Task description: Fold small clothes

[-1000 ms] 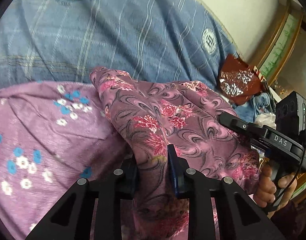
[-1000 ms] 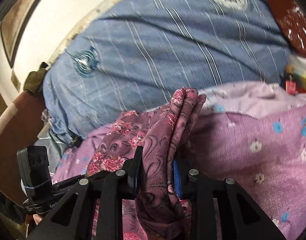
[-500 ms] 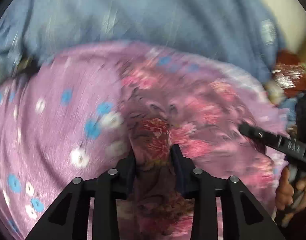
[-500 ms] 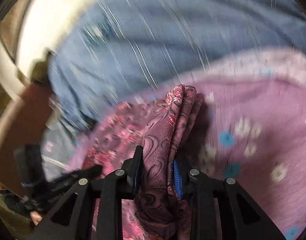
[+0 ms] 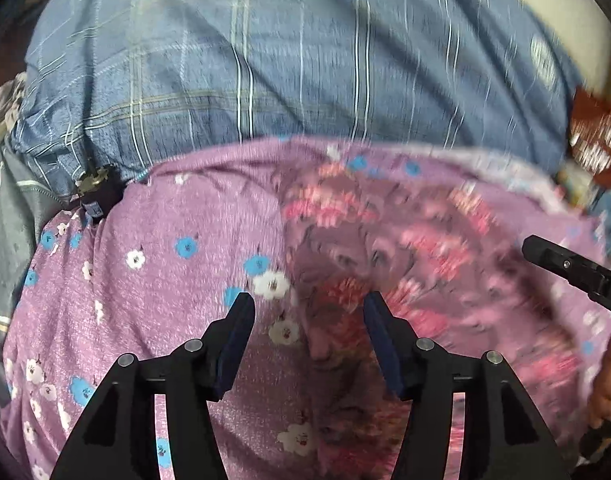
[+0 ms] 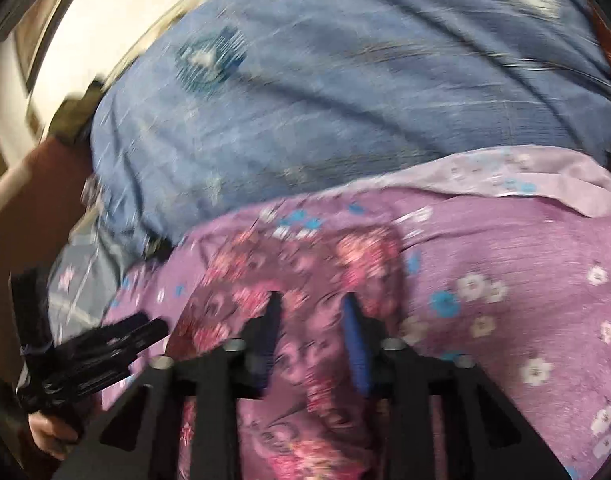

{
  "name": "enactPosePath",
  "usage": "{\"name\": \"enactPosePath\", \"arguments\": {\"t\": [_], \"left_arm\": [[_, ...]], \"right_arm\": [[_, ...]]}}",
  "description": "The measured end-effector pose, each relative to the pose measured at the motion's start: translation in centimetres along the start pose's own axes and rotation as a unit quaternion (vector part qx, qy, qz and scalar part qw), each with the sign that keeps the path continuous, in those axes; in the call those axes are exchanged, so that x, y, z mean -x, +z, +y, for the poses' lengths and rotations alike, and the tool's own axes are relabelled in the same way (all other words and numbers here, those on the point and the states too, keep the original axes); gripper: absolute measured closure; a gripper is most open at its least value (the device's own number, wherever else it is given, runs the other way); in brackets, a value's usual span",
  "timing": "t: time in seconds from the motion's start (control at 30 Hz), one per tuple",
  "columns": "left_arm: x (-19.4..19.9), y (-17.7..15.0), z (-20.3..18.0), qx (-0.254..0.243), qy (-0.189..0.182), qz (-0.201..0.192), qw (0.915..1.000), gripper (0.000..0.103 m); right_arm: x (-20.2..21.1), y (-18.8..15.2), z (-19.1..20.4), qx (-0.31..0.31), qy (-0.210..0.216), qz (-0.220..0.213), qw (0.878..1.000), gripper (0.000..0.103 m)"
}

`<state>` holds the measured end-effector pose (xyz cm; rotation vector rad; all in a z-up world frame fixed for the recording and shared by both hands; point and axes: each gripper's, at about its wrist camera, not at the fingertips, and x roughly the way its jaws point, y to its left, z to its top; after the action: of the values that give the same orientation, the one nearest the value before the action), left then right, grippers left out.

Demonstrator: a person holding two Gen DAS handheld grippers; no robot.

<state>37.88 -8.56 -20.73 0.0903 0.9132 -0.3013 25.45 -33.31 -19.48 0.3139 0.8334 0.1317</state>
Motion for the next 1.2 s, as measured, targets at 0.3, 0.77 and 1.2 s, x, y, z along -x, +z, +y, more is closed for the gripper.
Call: {"name": "enactPosePath", "arguments": {"t": [0.3, 0.77, 1.2], "left_arm": [[0.0, 0.7, -1.1, 0.022, 0.012, 0.003, 0.9997, 0.041], [20.5, -7.6, -4.3, 0.014, 0.145, -0.147, 0.9783, 0.023], [35.0, -14.3, -6.9, 0.019, 0.163, -0.210, 0.9639, 0.017]], "right_arm": [[-2.6, -1.3, -1.2, -0.023, -0.007, 0.041, 0.999, 0.078], [11.6, -5.7, 4.9, 0.032, -0.136, -0.063, 0.988, 0.060], [22.9, -7.9, 11.8, 0.071, -0.129, -0.130, 0.980, 0.045]]}}
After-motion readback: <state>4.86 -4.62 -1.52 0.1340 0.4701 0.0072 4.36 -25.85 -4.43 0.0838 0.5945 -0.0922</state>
